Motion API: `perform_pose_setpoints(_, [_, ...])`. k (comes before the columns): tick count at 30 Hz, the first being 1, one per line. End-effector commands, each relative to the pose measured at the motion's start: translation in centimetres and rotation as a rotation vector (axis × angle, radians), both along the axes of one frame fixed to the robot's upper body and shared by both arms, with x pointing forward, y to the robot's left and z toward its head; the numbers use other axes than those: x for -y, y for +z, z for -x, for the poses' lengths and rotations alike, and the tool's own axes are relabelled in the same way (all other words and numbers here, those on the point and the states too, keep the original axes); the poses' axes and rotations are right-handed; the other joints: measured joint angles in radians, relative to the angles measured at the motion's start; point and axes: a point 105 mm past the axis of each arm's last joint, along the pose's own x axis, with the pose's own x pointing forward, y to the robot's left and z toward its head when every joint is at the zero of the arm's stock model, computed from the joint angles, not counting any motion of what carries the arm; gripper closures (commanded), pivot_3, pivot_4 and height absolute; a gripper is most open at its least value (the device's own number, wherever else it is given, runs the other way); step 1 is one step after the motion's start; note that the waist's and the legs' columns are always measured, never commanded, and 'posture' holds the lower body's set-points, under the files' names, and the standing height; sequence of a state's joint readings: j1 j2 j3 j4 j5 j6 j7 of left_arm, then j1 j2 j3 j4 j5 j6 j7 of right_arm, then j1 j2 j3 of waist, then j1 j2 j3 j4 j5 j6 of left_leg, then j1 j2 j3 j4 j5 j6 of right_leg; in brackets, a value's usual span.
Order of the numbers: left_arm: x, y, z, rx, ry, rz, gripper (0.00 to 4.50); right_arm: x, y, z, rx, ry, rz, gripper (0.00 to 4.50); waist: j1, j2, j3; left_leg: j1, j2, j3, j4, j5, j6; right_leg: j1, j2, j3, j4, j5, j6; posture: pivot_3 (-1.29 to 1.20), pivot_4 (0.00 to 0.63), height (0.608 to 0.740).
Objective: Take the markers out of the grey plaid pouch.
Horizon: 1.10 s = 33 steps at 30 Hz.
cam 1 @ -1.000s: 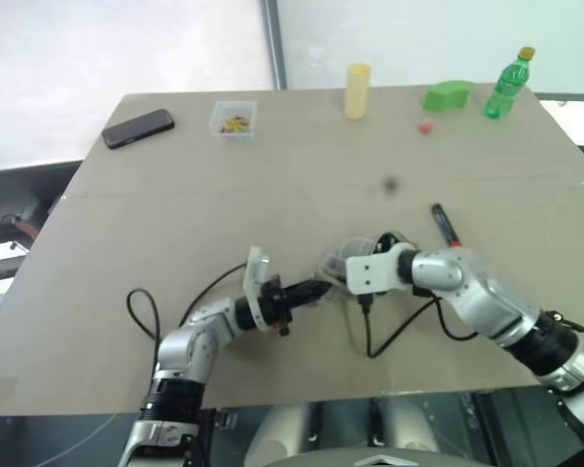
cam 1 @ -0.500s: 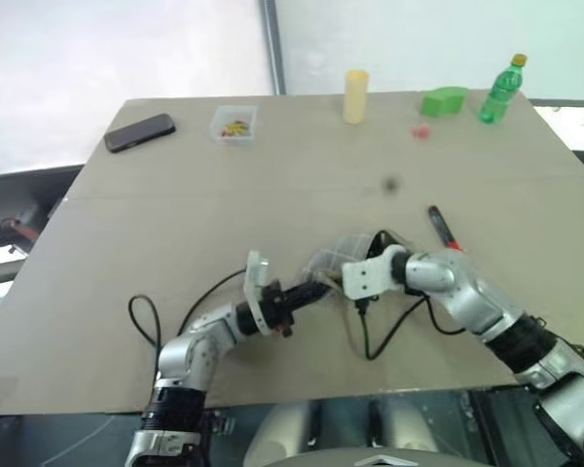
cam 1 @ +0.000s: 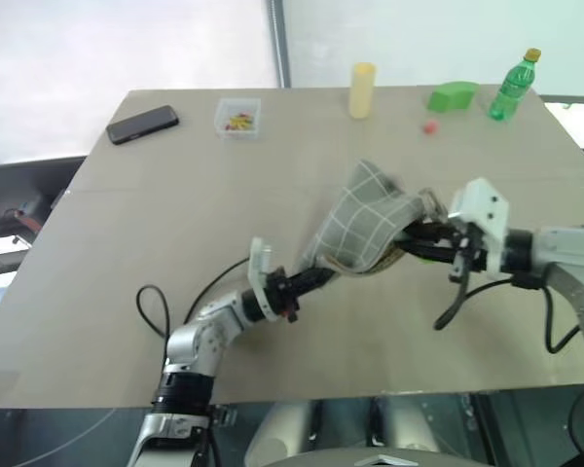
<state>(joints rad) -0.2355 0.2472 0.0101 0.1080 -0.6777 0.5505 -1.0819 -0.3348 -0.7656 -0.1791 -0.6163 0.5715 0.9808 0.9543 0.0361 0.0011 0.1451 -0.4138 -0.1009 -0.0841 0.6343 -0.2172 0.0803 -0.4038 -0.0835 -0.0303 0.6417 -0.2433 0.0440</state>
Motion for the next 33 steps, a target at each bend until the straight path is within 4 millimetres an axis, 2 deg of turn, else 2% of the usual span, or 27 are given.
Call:
perform_pose_setpoints(1, [-0.8,-1.0,-0.8,-0.015,0.061,-0.02,4.5,1.9,0.6,2.2,-0.148,-0.027,-0.047,4.01,0.006,0.0,0.0,0.0,0.0,0.0,0.0,0.0,0.0,0.0,0.0,0.0,0.0,0.0,0.0,0.0,0.15,0.74])
perform_pose_setpoints(5, [-1.2,-0.7,-1.3,0.012,0.1,-0.017,4.5,5.1,-1.0,2.5,-0.207,-0.163,0.06,4.01,0.004,0.003,-0.002,-0.001,0.0,0.001,0.0,-0.001,-0.001,0.001,-0.001,-0.001,0.0,-0.001,-0.002,0.0,0.15,0.74])
perform_pose_setpoints(7, [-1.5,-0.7,-1.6,0.025,0.124,-0.021,4.5,6.5,-1.0,2.2,-0.214,-0.23,0.038,4.01,0.003,0.003,-0.002,0.0,0.0,0.001,0.0,-0.001,-0.001,0.001,-0.002,-0.002,0.0,-0.002,-0.003,0.0,0.15,0.74])
perform_pose_setpoints(9, [-2.0,-0.6,-1.9,0.033,0.156,-0.022,4.5,8.8,-1.1,1.3,-0.203,-0.342,0.025,4.01,0.002,0.003,-0.002,0.0,0.001,0.001,0.0,-0.001,-0.001,0.001,-0.001,-0.002,0.0,-0.002,-0.003,0.0,0.15,0.74])
perform_pose_setpoints(12, [-2.3,-0.6,-1.9,0.062,0.171,-0.043,4.5,12.8,-2.0,-2.0,-0.14,-0.599,0.053,4.01,0.001,0.003,-0.002,0.0,0.001,0.001,0.001,-0.001,-0.001,0.001,-0.001,-0.002,0.001,-0.001,-0.003,0.0,0.15,0.74])
perform_pose_setpoints(14, [-2.3,-0.6,-1.6,0.084,0.159,-0.063,4.5,14.1,-2.4,-3.7,-0.139,-0.708,0.03,4.01,-0.006,0.003,-0.002,0.001,0.001,0.002,0.001,0.0,-0.002,0.001,-0.001,-0.002,0.001,0.0,-0.005,0.0,0.15,0.74])
perform_pose_setpoints(17, [-2.1,-0.5,-1.3,0.112,0.149,-0.074,4.5,14.4,-4.0,-5.5,-0.163,-0.752,0.056,4.01,-0.012,0.004,-0.002,0.0,0.001,0.002,0.001,0.001,0.0,0.001,-0.001,-0.002,0.001,0.001,-0.004,0.0,0.15,0.74])
perform_pose_setpoints(20, [-2.0,-0.6,-0.6,0.154,0.129,-0.109,4.5,15.3,-6.1,-8.2,-0.165,-0.838,0.112,4.01,-0.019,0.004,-0.002,0.0,0.001,0.002,0.0,0.002,0.0,0.0,-0.001,-0.002,0.001,0.002,-0.003,0.0,0.15,0.74])
perform_pose_setpoints(23, [-2.0,-0.6,-0.4,0.165,0.13,-0.116,4.5,15.6,-7.4,-9.5,-0.17,-0.852,0.168,4.01,-0.021,0.004,-0.001,-0.002,0.001,0.002,0.0,0.004,-0.003,-0.001,-0.001,-0.001,0.001,0.002,-0.003,0.0,0.15,0.74])
perform_pose_setpoints(26, [-2.3,-0.5,-0.4,0.198,0.149,-0.14,4.5,15.5,-7.7,-9.9,-0.17,-0.835,0.185,2.63,-0.02,0.003,-0.001,-0.002,0.001,0.003,0.0,0.003,-0.002,-0.001,-0.001,-0.001,0.0,0.002,-0.003,0.0,0.15,0.74])
perform_pose_setpoints(29, [-3.2,0.2,-0.5,0.262,0.201,-0.169,4.5,14.5,-5.8,-9.6,-0.084,-0.785,0.158,1.31,-0.02,0.003,0.0,-0.002,0.001,0.002,0.0,0.003,-0.002,-0.002,-0.001,-0.001,0.0,0.002,-0.003,0.0,0.15,0.74])
perform_pose_setpoints(31, [-4.3,1.1,-0.8,0.317,0.262,-0.187,4.5,13.0,-3.2,-9.0,0.015,-0.707,0.079,1.31,-0.02,0.003,0.0,-0.003,0.001,0.002,0.0,0.003,-0.002,-0.003,-0.001,-0.001,0.0,0.002,-0.003,0.0,0.15,0.74])
perform_pose_setpoints(32, [-5.0,1.8,-1.0,0.372,0.305,-0.217,4.5,11.6,-1.6,-8.3,0.096,-0.621,0.043,1.31,-0.02,0.003,0.0,-0.003,0.001,0.002,-0.001,0.003,-0.001,-0.003,-0.001,-0.001,0.0,0.002,-0.003,0.0,0.15,0.74])
perform_pose_setpoints(33, [-6.4,2.9,-1.1,0.44,0.375,-0.251,4.5,9.3,0.2,-6.9,0.175,-0.479,-0.036,1.31,-0.02,0.002,0.002,-0.003,0.001,0.002,-0.001,0.003,-0.001,-0.003,-0.001,-0.001,0.0,0.002,-0.003,0.0,0.15,0.74])
